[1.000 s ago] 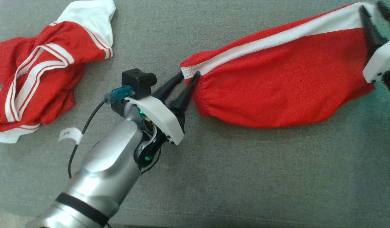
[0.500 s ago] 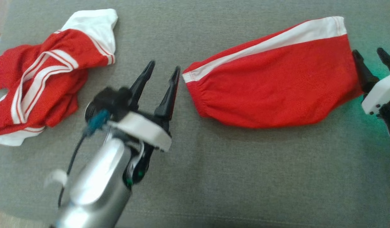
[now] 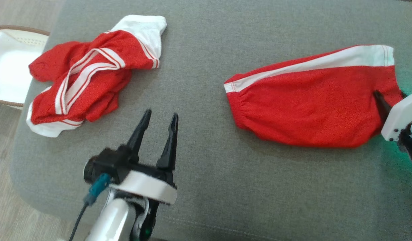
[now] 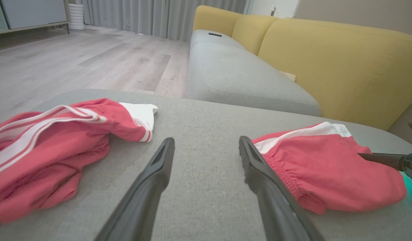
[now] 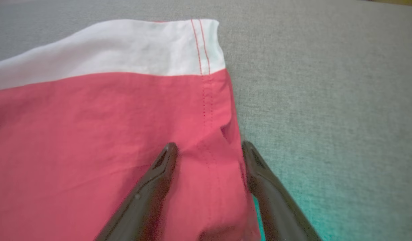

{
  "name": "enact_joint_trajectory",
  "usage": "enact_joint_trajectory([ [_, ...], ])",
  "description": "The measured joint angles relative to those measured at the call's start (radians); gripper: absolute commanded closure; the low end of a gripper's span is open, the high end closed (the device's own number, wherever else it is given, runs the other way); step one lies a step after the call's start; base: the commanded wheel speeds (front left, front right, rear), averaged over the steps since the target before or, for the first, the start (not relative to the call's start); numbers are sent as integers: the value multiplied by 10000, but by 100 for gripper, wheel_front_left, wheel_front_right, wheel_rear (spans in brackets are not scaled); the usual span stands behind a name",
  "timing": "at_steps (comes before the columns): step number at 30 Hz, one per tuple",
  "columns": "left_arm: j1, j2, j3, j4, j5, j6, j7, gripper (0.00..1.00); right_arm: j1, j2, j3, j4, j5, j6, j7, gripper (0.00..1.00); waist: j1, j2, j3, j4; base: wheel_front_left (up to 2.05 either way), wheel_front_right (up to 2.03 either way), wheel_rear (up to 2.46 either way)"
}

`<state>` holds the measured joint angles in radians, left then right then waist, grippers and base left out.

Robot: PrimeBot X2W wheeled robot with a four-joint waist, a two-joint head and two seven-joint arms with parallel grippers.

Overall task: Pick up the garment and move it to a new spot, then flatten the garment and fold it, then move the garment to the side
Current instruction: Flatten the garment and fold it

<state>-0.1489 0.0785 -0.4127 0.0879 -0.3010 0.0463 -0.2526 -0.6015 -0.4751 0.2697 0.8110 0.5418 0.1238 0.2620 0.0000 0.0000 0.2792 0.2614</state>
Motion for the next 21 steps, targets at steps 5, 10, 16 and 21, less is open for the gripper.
enact_joint_trajectory([
  [5, 697, -109, 107, -48, 345, -138, 0, 0, 297, 150, 163, -117, 412, 0, 148, 100, 0, 0, -245, 74, 0, 0, 0],
  [10, 897, -182, 213, -50, 639, -301, 0, 0, 475, 167, -115, 92, 234, 4, -545, 100, 0, 0, -375, -124, 0, 0, 0],
  [16, 902, -201, 393, -90, 834, -468, 0, 0, 634, -29, -688, 491, -353, 4, -1062, 100, 0, 0, -465, -555, 0, 0, 0],
  [21, 905, -213, 405, -113, 989, -629, 0, 0, 602, -692, -1254, 650, -1099, 4, -1227, 100, 0, 0, -467, -1105, 0, 0, 0],
])
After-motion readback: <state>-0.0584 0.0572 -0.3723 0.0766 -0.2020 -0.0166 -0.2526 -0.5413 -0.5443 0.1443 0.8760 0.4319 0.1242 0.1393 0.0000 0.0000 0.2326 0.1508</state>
